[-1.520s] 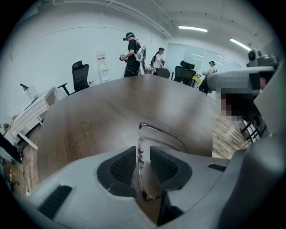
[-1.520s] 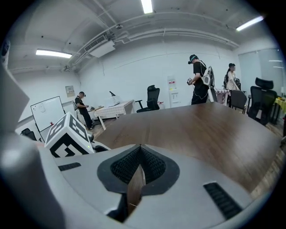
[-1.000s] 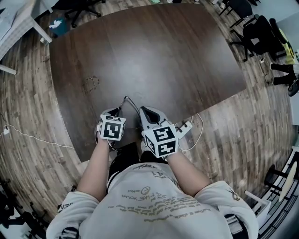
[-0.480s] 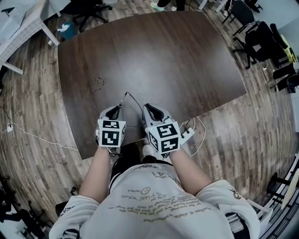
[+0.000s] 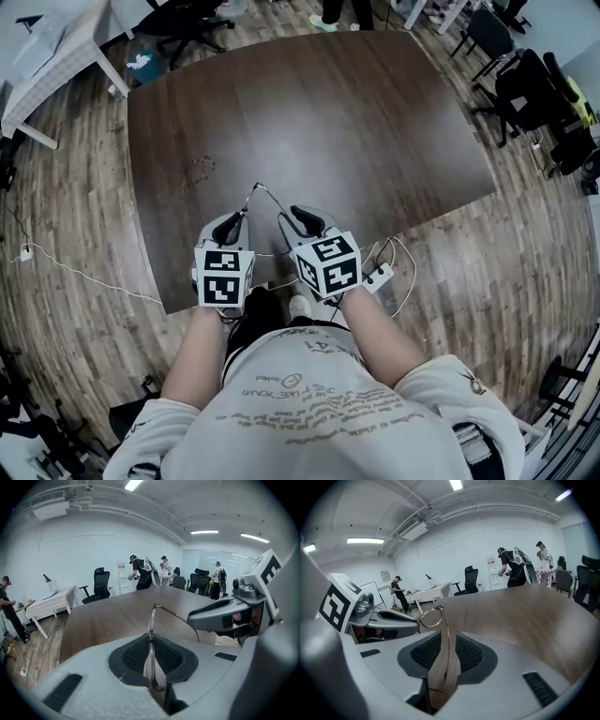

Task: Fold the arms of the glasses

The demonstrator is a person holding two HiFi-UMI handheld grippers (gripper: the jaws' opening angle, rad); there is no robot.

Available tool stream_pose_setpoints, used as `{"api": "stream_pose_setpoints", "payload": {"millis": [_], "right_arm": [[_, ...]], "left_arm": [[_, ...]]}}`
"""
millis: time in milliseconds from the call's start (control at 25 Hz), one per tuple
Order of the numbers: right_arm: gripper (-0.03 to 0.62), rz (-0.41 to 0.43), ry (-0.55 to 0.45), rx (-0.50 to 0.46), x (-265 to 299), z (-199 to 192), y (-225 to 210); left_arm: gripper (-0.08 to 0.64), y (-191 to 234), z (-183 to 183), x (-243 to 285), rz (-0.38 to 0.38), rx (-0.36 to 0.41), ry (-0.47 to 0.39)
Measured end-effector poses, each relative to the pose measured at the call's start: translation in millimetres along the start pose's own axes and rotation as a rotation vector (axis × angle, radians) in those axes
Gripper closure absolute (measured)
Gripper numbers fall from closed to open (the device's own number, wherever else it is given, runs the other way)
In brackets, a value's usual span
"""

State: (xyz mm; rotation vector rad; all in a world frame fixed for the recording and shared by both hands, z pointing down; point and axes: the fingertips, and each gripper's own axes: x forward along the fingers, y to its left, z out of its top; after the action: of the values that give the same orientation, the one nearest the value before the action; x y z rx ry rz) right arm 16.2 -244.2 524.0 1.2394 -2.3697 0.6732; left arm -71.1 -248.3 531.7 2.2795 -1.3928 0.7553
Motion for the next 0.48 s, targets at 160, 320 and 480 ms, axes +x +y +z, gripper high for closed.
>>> {"api": "stream_pose_setpoints", "payload": {"millis": [160, 320, 480], "right_arm": [[0.502, -0.030, 0.010, -0.018, -2, -5, 0], [0.541, -0.015, 0.029, -0.038, -2, -7, 7], [0.548, 0.012, 0.039, -0.027, -4, -13, 11]], "left_arm": [[0.518, -7, -1, -9, 0.000, 0.014, -0.008], [0.520, -8, -1, -15, 0.007, 0.022, -0.020], [0.520, -15, -2, -21, 0.009, 0.022, -0.020]]}}
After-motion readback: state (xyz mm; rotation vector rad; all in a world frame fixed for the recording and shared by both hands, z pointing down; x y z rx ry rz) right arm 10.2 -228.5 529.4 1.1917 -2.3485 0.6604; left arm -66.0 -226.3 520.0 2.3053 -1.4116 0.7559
